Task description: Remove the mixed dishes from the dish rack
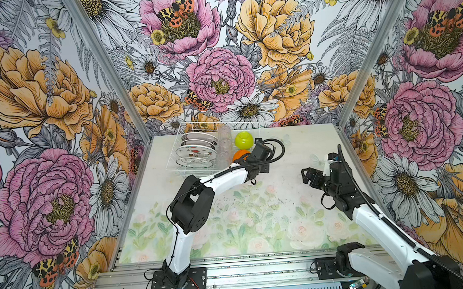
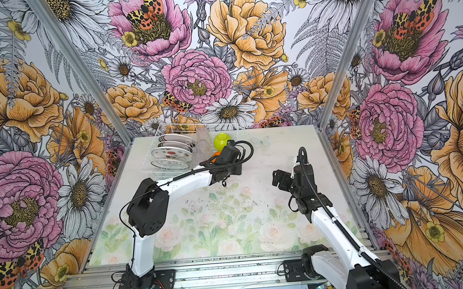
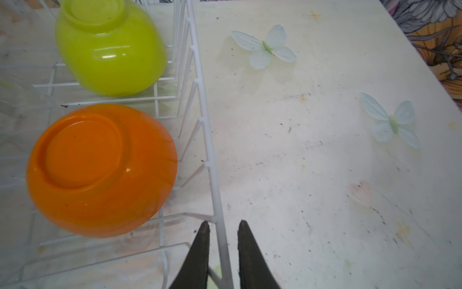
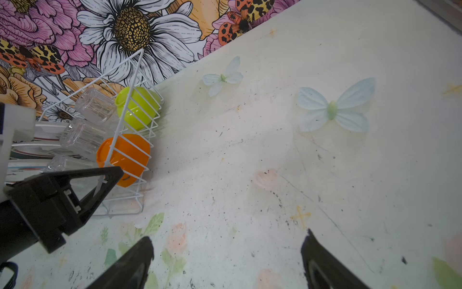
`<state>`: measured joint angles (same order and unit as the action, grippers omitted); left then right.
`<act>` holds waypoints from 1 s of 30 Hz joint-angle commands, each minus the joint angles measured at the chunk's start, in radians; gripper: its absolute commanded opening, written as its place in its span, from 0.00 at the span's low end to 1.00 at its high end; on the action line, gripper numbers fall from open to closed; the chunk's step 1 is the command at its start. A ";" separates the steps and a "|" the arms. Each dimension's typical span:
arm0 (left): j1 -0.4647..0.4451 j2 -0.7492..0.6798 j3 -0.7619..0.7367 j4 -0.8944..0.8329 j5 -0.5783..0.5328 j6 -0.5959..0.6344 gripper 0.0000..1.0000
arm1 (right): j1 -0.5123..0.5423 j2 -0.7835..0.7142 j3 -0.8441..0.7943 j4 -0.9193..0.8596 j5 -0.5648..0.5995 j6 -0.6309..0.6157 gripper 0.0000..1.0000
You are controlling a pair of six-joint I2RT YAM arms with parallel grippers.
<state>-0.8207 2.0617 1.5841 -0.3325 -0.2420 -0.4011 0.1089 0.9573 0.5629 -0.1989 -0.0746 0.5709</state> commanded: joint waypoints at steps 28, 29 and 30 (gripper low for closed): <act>-0.065 -0.451 -0.219 0.080 0.232 -0.025 0.99 | -0.097 -0.116 -0.034 -0.083 -0.213 0.119 0.92; -0.039 -0.475 -0.233 0.073 0.230 -0.020 0.99 | -0.083 -0.108 -0.023 -0.082 -0.207 0.119 0.92; -0.012 -0.497 -0.247 0.064 0.229 -0.013 0.99 | -0.067 -0.097 -0.011 -0.082 -0.200 0.118 0.92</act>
<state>-0.8879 1.6108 1.3838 -0.2523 0.0166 -0.4488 0.0067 0.8471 0.4873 -0.2947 -0.2634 0.6765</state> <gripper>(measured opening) 0.985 0.919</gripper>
